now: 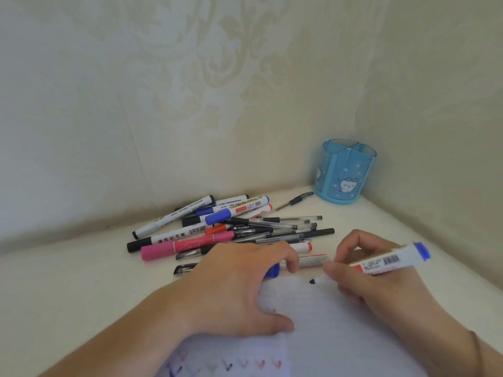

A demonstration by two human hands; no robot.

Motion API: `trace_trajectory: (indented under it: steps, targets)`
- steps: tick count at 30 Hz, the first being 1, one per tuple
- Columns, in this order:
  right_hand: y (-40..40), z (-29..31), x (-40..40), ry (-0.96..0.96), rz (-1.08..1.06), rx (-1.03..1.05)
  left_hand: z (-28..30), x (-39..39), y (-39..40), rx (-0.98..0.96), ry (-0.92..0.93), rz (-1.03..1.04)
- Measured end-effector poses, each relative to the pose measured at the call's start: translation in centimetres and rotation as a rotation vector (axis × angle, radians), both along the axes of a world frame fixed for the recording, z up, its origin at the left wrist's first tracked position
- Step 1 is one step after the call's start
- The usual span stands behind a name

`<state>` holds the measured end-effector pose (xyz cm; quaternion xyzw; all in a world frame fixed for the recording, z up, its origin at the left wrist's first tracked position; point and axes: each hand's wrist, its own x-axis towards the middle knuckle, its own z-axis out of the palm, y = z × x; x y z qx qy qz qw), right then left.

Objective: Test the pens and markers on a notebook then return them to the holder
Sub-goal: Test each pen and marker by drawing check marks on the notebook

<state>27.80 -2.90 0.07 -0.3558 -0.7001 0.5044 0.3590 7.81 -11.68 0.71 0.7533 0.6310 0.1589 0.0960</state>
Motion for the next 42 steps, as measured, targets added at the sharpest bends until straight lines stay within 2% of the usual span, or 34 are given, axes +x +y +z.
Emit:
trace_trajectory:
  steps: [5, 12, 20, 23, 25, 28, 30, 35, 39, 42]
  targets:
    - [-0.3, -0.5, -0.5, -0.124, -0.005, 0.129, -0.3, -0.2, 0.2, -0.01, -0.04, -0.042]
    - [-0.1, -0.9, -0.8, -0.194, 0.032, 0.163, -0.4, 0.0, 0.3, 0.008, -0.076, -0.082]
    - [0.0, -0.7, -0.9, -0.219, -0.005, 0.149, -0.7, -0.4, 0.3, -0.063, -0.213, -0.1]
    - [0.2, -0.8, -0.7, -0.169, -0.027, 0.144, -1.0, -0.4, 0.3, -0.059, -0.269, -0.113]
    - [0.2, -0.5, -0.5, -0.04, -0.02, 0.06, -1.4, -0.6, 0.5, 0.005, -0.323, -0.126]
    - [0.2, -0.1, -0.2, 0.18, 0.092, -0.079, -2.1, -0.8, 1.1, 0.145, -0.301, -0.1]
    - [0.4, 0.1, 0.1, 0.256, 0.153, -0.109, -2.3, -0.7, 1.4, 0.214, -0.301, -0.073]
    - [0.4, 0.0, 0.2, 0.325, 0.139, -0.124, -2.3, -0.7, 1.6, 0.255, -0.508, -0.033]
    - [0.4, 0.1, 0.3, 0.381, 0.079, -0.164, -2.2, -0.6, 1.5, 0.283, -0.562, -0.032]
    - [0.4, 0.0, 0.4, 0.333, 0.082, -0.129, -1.8, -0.4, 1.4, 0.295, -0.578, -0.059]
